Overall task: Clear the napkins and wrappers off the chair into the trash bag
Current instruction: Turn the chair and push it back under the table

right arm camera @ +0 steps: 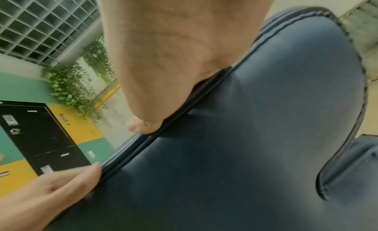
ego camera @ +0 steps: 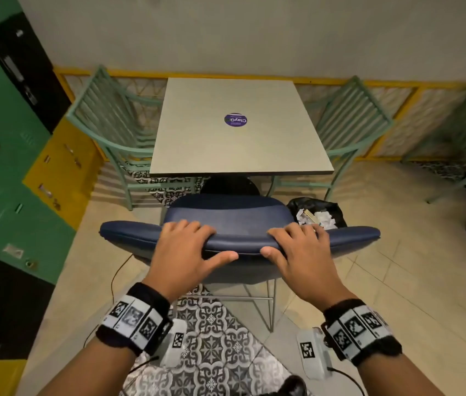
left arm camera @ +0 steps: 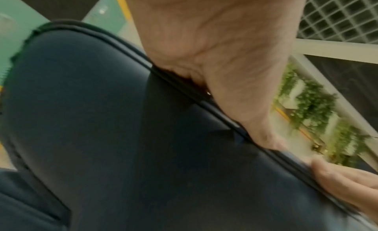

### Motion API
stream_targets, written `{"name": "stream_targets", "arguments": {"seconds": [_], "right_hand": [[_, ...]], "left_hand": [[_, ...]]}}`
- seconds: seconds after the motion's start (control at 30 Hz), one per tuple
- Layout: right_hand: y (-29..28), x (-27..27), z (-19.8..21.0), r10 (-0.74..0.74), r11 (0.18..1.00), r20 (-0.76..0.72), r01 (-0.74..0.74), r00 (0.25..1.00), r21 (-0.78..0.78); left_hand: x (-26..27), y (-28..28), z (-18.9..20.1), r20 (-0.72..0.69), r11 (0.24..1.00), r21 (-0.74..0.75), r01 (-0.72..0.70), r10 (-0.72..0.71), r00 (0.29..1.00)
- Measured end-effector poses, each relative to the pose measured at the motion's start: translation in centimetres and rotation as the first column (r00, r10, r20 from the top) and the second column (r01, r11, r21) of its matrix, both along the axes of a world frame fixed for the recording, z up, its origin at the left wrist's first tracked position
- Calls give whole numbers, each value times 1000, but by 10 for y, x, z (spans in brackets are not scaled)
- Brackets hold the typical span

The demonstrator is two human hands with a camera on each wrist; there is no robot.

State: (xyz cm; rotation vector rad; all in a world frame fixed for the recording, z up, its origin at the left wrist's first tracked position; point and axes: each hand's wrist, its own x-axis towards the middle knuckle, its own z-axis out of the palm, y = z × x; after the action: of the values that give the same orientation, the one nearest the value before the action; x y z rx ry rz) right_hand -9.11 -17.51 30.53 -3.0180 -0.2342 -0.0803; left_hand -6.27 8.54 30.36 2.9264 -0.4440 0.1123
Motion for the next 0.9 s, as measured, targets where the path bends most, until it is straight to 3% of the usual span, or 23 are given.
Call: {"name": "stream_targets", "arguments": {"seconds": [0.1, 0.27, 0.67, 0.9], "right_hand": [[-16, 14, -2, 5, 999, 25, -4, 1000, -44], [-46, 48, -3, 16, 997, 40, -13, 999, -75], [-71, 146, -12, -18, 998, 73, 22, 997, -63], [-114, 179, -10, 30, 999, 27, -30, 999, -18]], "left_hand": [[12, 3, 0, 56, 998, 31, -58, 57, 997], [48, -24, 4, 39, 991, 128, 45, -50, 998], [155, -51, 2, 24, 996, 58, 66, -68, 997], [171, -86, 0, 48, 997, 55, 50, -53, 997]]}}
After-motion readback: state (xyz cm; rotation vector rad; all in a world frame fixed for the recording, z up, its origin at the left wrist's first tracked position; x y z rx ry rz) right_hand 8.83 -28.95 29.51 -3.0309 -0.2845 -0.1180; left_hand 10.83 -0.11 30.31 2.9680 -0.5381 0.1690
